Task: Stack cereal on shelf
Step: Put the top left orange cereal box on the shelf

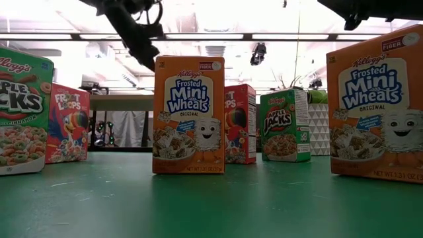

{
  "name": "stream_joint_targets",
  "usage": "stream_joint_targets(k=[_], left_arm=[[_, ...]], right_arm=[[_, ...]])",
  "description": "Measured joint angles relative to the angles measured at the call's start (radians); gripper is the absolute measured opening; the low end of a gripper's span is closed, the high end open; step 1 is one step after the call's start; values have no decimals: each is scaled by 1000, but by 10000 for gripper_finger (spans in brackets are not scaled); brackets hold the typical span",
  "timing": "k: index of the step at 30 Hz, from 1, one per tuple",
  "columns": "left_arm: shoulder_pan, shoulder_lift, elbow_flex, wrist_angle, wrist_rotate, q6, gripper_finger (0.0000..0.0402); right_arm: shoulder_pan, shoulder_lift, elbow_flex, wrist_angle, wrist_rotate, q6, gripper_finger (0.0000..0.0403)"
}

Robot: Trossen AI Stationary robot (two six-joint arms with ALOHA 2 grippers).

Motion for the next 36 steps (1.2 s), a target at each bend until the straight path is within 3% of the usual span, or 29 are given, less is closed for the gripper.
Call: stream_joint_targets(k=[5, 14, 36], left_arm=[[45, 76, 0, 58, 100, -39, 0], [36, 156, 24, 96, 156, -65, 0], [31, 191, 26, 142, 212, -109, 0]], right_arm=[[0, 0, 0, 0, 0, -7, 9], [0, 0, 0, -8, 27, -8, 9], [0, 0, 0, -7, 28, -8, 9]])
